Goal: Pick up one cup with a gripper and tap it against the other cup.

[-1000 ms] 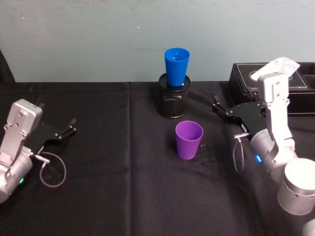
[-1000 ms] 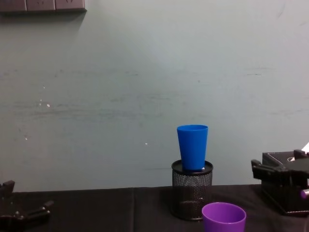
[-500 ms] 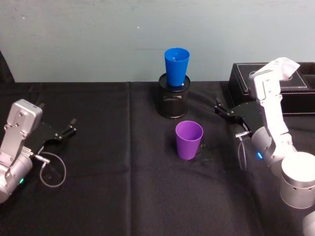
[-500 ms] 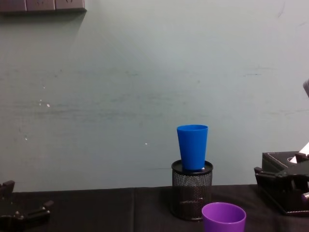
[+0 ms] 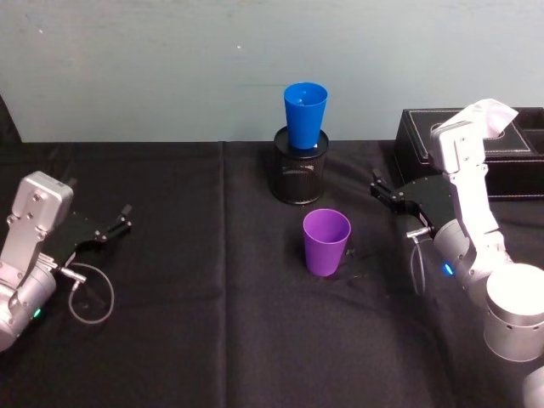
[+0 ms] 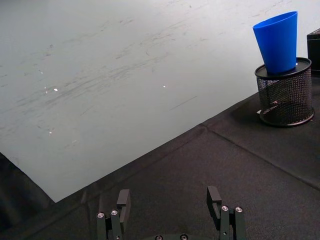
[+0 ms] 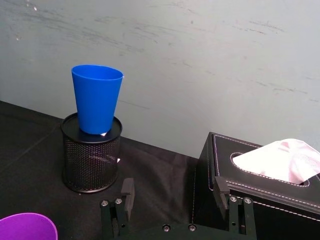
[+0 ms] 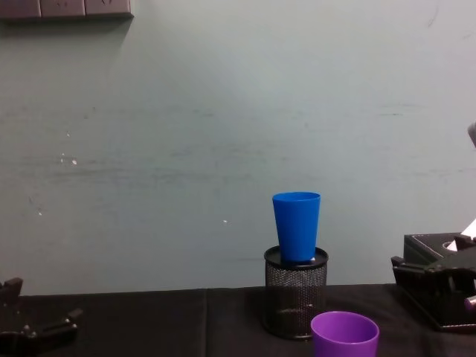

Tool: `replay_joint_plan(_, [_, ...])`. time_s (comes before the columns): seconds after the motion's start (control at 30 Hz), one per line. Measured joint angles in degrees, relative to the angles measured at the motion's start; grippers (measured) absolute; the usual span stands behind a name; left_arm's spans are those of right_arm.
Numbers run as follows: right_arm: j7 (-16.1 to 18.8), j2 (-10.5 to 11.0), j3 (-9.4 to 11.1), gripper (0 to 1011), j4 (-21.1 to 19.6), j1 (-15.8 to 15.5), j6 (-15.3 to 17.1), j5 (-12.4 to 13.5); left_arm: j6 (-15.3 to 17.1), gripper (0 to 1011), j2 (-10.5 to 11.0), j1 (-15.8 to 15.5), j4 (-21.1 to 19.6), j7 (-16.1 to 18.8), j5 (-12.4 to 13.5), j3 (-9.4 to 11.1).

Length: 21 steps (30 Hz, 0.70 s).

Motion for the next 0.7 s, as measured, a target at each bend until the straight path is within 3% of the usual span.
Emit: replay_joint_plan(0.7, [-0.1, 0.0, 0.0, 1003, -0.1, -0.1, -0.1, 0.1, 0.0, 1000, 0.0, 0.0, 0.0, 0.0, 0.0, 0.0])
